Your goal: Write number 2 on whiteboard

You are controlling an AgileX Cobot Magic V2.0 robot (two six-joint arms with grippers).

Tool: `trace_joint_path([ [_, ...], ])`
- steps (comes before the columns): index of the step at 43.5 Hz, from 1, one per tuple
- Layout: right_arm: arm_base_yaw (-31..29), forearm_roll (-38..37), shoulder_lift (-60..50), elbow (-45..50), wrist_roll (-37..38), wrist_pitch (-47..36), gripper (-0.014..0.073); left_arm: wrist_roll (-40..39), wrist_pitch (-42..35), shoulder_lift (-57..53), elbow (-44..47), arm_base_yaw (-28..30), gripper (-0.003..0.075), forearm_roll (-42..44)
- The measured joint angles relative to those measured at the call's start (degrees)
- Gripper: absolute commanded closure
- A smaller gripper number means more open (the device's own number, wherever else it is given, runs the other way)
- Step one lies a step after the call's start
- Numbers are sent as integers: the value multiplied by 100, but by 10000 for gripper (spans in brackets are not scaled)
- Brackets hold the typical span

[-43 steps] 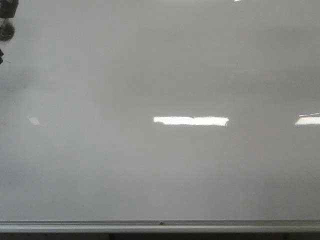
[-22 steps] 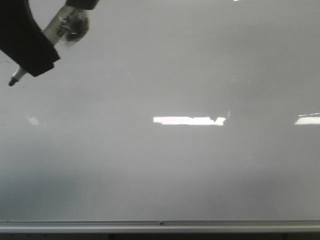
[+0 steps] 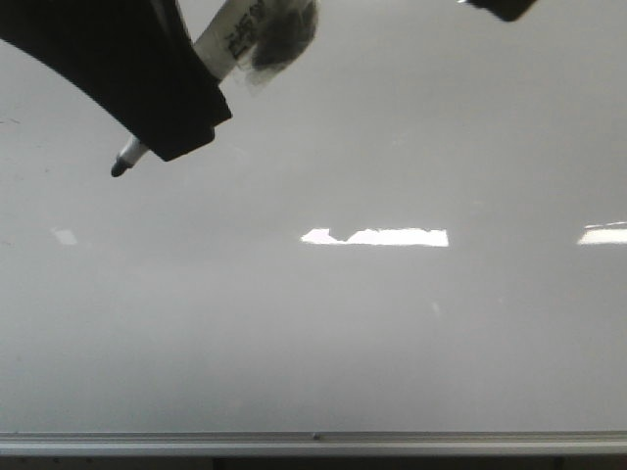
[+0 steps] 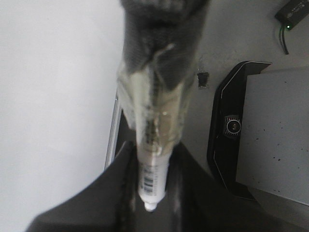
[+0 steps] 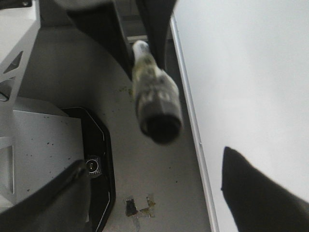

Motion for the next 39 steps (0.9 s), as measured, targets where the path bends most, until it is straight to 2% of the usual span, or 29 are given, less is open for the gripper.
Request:
trace_joint_path([
  [6,313,93,299,-166,-10,-78,13,0,-4,0,0,-28,741,8],
  [16,371,241,475,-191,-10,-400,25,0,-27,0,0,-32,741,12],
  [21,371,286,475,-191,-10,-414,131,0,-27,0,-8,-32,741,21],
  [35,371,310,477,-191,-10,-497,517,9,-14,0,-8,-32,740,21],
  [39,371,310,477,-191,-10,-497,583,31,-14,0,-8,-32,696,21],
])
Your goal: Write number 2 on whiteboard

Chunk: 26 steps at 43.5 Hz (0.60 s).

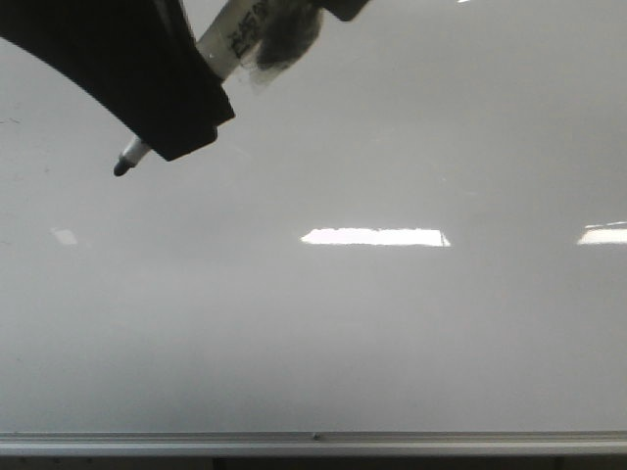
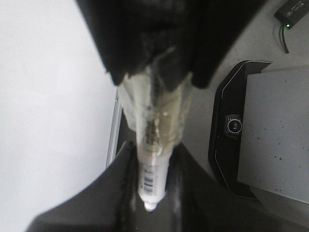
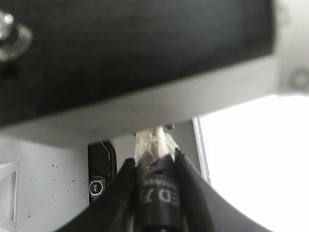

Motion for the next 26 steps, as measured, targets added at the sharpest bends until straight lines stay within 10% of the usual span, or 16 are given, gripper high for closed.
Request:
trace_joint_path([
  [13,0,0,0,0,0,2,615,-1,-174,-14,0,26,185,25],
  [26,-814,-697,-381,0,1050,453,615,-555,-239,-717,73,901,189,4],
])
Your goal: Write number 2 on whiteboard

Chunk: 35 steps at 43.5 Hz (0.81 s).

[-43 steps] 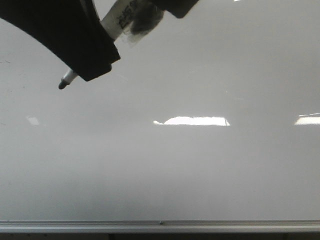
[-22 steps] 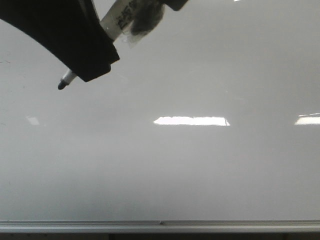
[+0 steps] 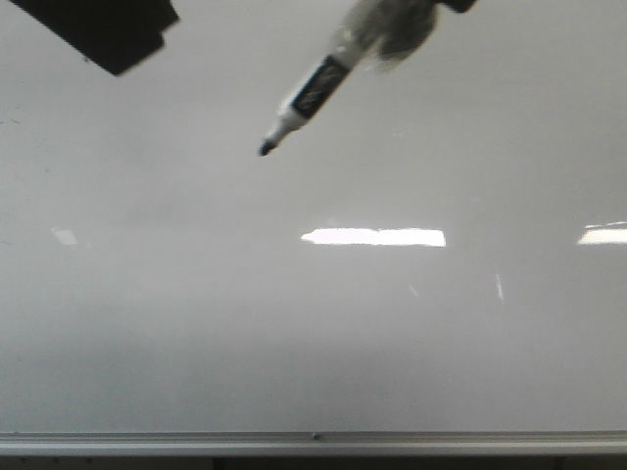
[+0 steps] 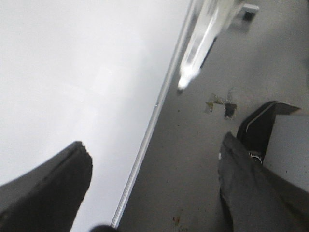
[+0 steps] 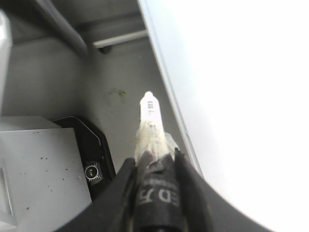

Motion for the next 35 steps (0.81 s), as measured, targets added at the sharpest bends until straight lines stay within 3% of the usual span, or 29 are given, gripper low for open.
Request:
trace_joint_path([
  [9,-1132,-193,-723,184,1116,289,615,-564,-14,-645,305,796,189,0],
  [19,-2022,-195,-1902,1141,1340,-161,617,-638,-26,-860,536,1133,189,0],
  [28,-2236,-129,-2821,2651,1372,-1787,635,-638,-87,-860,590,1133,189,0],
  [35,-2225,213,-2900,3530,1343,-3364,660,-638,-225,-860,590,1133,189,0],
])
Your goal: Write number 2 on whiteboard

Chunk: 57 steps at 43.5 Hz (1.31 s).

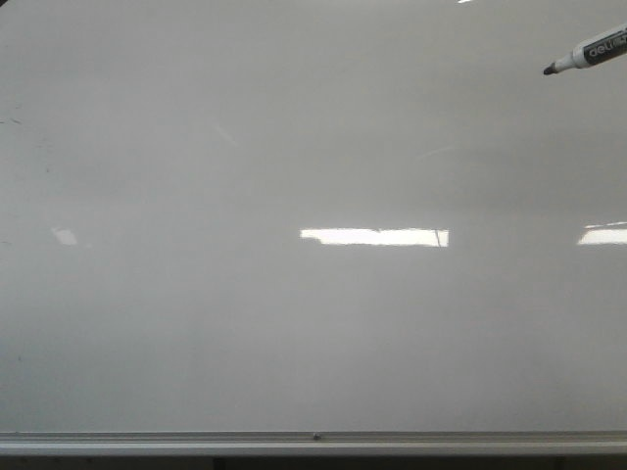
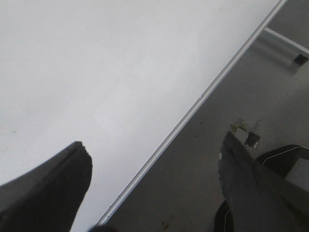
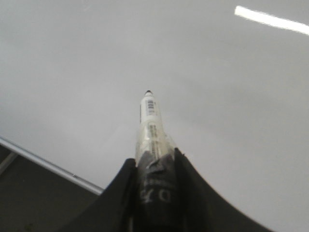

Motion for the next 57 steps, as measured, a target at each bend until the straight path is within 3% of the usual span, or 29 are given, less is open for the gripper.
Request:
trace_joint_path([
  [23,604,230,1567,240,-50,-3222,660,0,-46,0,0,0,189,0],
  [45,784,291,2805,-51,-50,-4359,662,0,-128,-5,0,0,189,0],
  [57,794,295,3172,-72,-50,-4538,662,0,-190,-5,0,0,189,0],
])
